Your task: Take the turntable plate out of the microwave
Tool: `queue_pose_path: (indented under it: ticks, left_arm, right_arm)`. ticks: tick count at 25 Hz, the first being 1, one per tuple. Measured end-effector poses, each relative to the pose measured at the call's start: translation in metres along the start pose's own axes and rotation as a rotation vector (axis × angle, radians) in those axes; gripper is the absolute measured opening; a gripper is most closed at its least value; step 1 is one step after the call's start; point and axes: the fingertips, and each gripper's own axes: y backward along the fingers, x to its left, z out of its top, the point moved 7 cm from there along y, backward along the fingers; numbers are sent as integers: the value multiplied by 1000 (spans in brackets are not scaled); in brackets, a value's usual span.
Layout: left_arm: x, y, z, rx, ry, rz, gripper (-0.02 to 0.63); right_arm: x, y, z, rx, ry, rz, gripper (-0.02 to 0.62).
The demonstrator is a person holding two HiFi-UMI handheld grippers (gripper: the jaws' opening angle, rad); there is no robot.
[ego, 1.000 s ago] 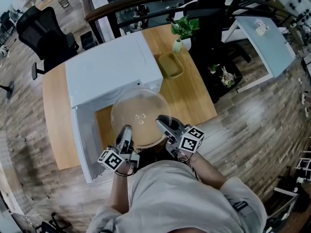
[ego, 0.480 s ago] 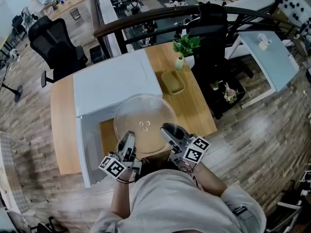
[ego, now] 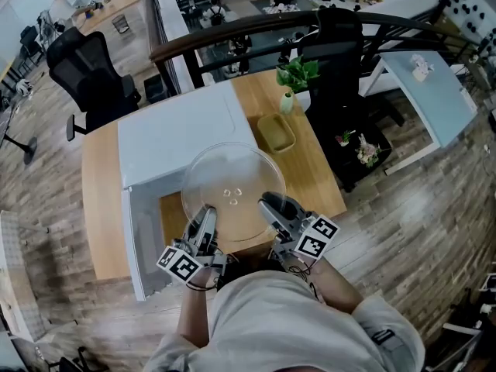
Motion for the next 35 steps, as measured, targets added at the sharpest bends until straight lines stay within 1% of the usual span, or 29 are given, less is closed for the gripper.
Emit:
queue_pose_path:
  ticks: [17, 35]
  left_arm:
    - [-1, -3, 1, 15, -10, 6, 117]
    - [-1, -2, -2, 18, -4, 2, 117]
  right_arm:
    - [-2, 0, 0, -1, -7, -6, 114]
    - [-2, 4, -1, -1, 1, -8, 114]
